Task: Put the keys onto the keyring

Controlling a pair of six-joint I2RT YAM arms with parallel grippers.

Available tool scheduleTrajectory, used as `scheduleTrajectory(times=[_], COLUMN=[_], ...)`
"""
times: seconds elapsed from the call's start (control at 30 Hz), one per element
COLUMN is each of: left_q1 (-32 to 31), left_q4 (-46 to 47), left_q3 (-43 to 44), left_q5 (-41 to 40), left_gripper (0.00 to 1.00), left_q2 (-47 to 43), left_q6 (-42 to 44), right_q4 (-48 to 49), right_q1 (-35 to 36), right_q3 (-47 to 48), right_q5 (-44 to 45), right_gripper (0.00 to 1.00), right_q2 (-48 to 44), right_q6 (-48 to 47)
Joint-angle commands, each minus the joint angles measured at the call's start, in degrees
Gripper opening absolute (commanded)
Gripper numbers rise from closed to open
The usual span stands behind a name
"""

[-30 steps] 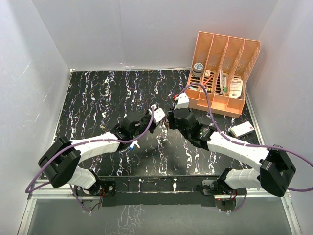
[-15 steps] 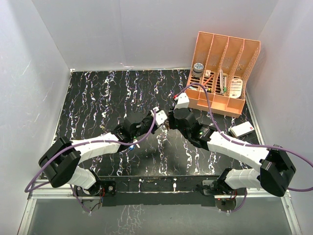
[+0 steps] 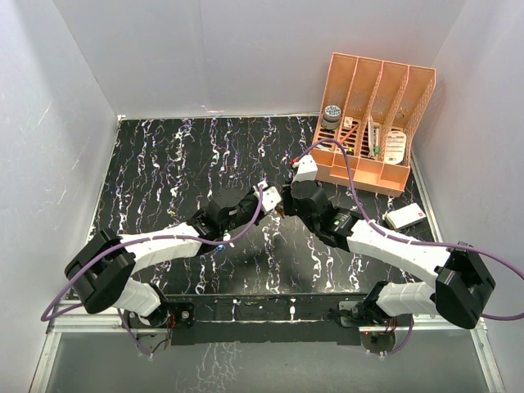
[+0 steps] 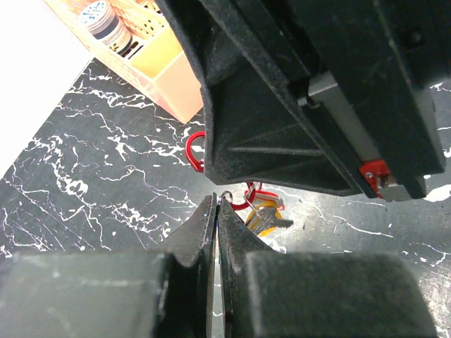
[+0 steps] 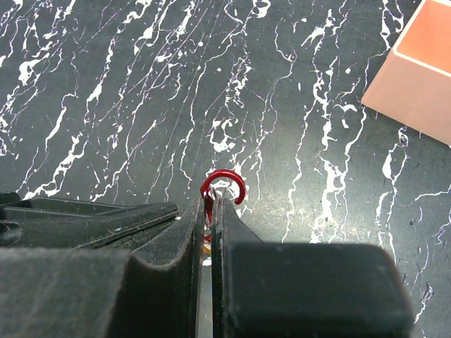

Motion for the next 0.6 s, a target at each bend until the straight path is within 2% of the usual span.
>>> scheduleTrajectory(times=[0.0, 0.33, 0.43, 0.57], left_q1=[-0.5, -1.2, -1.3, -1.3], left_q4=[0.4, 0.7, -1.2, -1.4], left_q3=[-1.3, -2.9, -1.4, -1.7], left_q5=[0.1, -0.7, -3.8, -7.4], left_gripper=[0.0, 0.0, 0.28, 0.47], left_q2=[-2.1, -4.4, -4.0, -4.7], left_q6=[0.9, -0.2, -2.6, -4.7], right_q4=[3.3, 3.6, 3.7, 4.0], right_q1=[0.2, 0.2, 0.2, 0.2], right_q3=[2.9, 2.4, 2.3, 2.0], right_q5=[1.5, 2.1, 2.5, 3.3], right_gripper=[0.0, 0.0, 0.0, 0.0], right_q2=[-0.5, -0.7, -0.9, -1.6], right_q6=[0.2, 0.5, 0.5, 0.4])
